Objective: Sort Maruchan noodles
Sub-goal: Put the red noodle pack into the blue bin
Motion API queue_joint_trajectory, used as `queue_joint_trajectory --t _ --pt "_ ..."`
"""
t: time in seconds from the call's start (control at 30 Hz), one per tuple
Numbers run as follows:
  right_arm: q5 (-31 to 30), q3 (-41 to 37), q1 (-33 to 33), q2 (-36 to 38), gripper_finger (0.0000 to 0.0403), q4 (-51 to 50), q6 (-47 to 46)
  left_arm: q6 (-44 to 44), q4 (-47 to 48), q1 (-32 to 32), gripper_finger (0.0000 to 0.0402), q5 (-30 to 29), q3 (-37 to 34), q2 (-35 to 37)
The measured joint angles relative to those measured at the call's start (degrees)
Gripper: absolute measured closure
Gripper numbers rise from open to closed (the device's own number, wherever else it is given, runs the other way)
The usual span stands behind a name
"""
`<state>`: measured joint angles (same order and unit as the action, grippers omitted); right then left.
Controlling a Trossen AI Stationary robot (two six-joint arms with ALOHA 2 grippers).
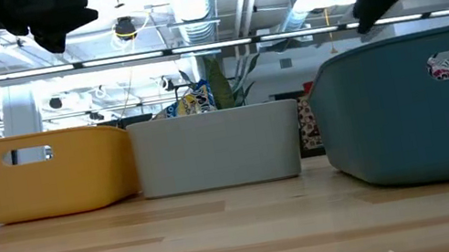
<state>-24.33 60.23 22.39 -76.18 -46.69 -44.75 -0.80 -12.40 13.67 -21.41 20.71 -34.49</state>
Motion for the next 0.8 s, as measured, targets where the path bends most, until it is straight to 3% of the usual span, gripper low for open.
queue_joint_trajectory --t 0.13,0.2,0.3,0.43,0.57,0.73,0.8 --pt "-12.2 -1.9 -0.7 0.0 0.0168 7.8 6.8 0.4 0.0 0.0 0.0260 0.0 0.0 0.0" --pt "-14.7 -3.9 -2.2 0.0 0.0171 13.4 10.9 0.4 0.0 0.0 0.0260 0.0 0.0 0.0" --pt "-14.6 -6.8 -5.5 0.0 0.0175 18.3 15.7 0.8 0.5 0.0 0.0260 0.4 0.0 0.0" --pt "-11.8 -10.7 -10.2 0.5 0.0177 17.4 14.9 0.8 2.3 0.0 0.0260 2.1 0.0 0.0" --pt "-11.8 -14.6 -10.9 3.9 0.0177 24.2 17.6 0.6 2.3 0.0 0.0260 0.8 0.0 0.0" --pt "-11.0 -22.4 -12.0 7.6 0.0177 51.1 31.1 0.0 2.2 0.0 0.0260 0.6 0.0 0.0" --pt "-6.9 -26.2 -14.1 7.7 0.0177 62.8 36.0 0.0 2.2 0.0 0.0260 0.6 0.0 0.0"
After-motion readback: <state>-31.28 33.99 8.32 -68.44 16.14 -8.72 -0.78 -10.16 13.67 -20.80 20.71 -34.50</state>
